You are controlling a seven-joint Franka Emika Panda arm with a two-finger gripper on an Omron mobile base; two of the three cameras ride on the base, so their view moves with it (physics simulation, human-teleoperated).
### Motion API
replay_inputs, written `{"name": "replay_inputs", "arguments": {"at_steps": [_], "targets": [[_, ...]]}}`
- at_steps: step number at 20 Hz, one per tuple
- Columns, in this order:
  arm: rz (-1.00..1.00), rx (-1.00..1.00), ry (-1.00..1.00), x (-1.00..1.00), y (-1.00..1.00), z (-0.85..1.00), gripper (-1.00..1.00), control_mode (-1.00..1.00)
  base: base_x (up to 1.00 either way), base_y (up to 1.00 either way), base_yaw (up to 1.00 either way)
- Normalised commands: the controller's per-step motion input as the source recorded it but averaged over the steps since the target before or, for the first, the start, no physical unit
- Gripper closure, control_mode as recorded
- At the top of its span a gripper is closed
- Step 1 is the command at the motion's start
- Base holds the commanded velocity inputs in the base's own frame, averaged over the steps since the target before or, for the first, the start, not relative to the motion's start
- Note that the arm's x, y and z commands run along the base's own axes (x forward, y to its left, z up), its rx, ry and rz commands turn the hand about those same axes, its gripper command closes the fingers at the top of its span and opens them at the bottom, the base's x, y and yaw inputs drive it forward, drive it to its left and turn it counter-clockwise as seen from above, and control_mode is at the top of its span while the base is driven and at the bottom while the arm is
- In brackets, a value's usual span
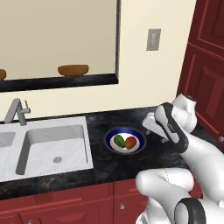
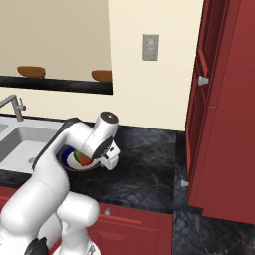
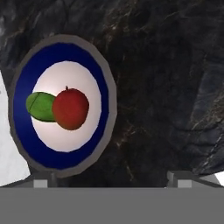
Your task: Dump the mango and avocado from the bowl so the bowl can be washed. Place the bowl in the sink after clearing the leftovers.
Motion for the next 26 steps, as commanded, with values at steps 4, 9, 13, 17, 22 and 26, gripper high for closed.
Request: {"name": "replay_inputs", "arguments": {"at_steps": [4,9,13,17,22,26], "targets": [[0.0,-0.01,0.12,0.25,0.0,-0.11,-1.0,-1.0,0.0,0.0,0.0],[0.0,0.0,0.06,0.28,0.0,-0.28,-1.0,-1.0,0.0,0.0,0.0],[0.0,0.0,0.04,0.27,0.0,-0.37,-1.0,-1.0,0.0,0.0,0.0],[0.0,0.0,0.0,0.24,0.0,-0.39,-1.0,-1.0,0.0,0.0,0.0],[0.02,0.0,0.0,0.33,0.01,-0.34,-1.0,-1.0,0.0,0.0,0.0],[0.04,0.0,0.0,0.2,0.1,-0.34,-1.0,-1.0,0.0,0.0,0.0]]}}
